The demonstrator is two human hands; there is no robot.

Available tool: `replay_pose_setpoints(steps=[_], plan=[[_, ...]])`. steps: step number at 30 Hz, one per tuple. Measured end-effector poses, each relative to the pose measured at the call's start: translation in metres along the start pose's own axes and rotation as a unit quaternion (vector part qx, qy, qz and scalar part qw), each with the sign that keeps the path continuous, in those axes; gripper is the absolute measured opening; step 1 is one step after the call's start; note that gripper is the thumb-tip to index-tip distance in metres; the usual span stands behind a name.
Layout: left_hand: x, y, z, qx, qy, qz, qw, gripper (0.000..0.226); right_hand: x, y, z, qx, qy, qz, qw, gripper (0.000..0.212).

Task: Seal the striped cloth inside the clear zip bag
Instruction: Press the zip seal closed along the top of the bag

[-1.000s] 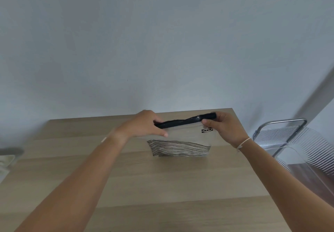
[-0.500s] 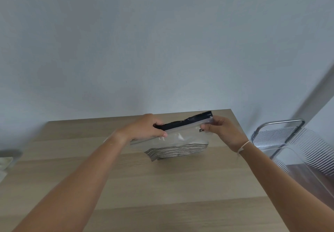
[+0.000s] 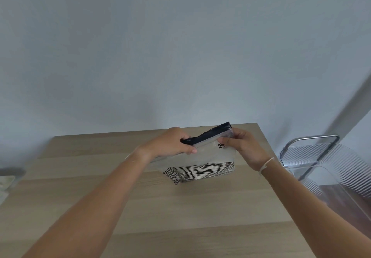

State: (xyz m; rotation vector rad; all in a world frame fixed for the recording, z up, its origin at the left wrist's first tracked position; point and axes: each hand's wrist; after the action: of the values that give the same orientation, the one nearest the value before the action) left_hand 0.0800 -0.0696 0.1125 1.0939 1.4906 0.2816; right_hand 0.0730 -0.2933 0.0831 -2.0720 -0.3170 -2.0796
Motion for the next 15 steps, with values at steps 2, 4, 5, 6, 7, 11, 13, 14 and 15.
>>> replay_pose_setpoints(steps=[2, 4, 5, 6, 7, 11, 13, 14, 15], plan=[[-0.0009, -0.0002, -0.001, 0.01, -0.001, -0.004, 1.0, 0.022, -0.0017, -0.0003, -0.0012, 0.017, -0.002, 0.001, 1.0, 0.005], [-0.002, -0.0007, -0.0024, 0.022, -0.002, -0.009, 1.0, 0.025, -0.0029, -0.0014, -0.0028, 0.031, -0.009, -0.007, 0.999, 0.006], [-0.0023, -0.0011, -0.0032, 0.025, -0.003, -0.012, 1.0, 0.025, -0.0035, -0.0023, -0.0034, 0.034, -0.012, -0.013, 0.999, 0.007], [-0.0026, -0.0015, -0.0038, 0.024, -0.005, -0.017, 1.0, 0.024, -0.0041, -0.0029, -0.0035, 0.034, -0.013, -0.016, 0.999, 0.007], [-0.0026, -0.002, -0.0045, 0.021, -0.006, -0.022, 1.0, 0.021, -0.0043, -0.0034, -0.0035, 0.029, -0.013, -0.015, 0.999, 0.007], [-0.0038, -0.0023, -0.0066, 0.007, -0.019, -0.038, 0.999, 0.012, -0.0026, -0.0028, -0.0017, 0.001, 0.0, -0.003, 1.0, 0.01], [-0.0064, -0.0019, -0.0068, 0.0, -0.026, -0.047, 0.999, 0.012, -0.0014, -0.0026, -0.0017, -0.01, 0.01, 0.009, 1.0, 0.011], [-0.0074, -0.0014, -0.0066, -0.006, -0.028, -0.047, 0.998, 0.015, -0.001, -0.0031, -0.0019, -0.015, 0.013, 0.013, 1.0, 0.012], [-0.0082, -0.0011, -0.0065, -0.009, -0.029, -0.042, 0.999, 0.017, -0.0007, -0.0041, -0.0024, -0.018, 0.014, 0.015, 1.0, 0.014]])
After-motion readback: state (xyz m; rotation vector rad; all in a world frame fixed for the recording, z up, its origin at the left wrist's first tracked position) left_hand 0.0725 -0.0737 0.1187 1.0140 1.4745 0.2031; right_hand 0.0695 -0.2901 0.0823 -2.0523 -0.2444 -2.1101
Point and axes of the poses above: each hand's wrist, its own z-axis towards the middle knuckle, its own y-axis out of the back of the hand, x = y × z, and after that the axes turned 4 degrees about x, right-handed
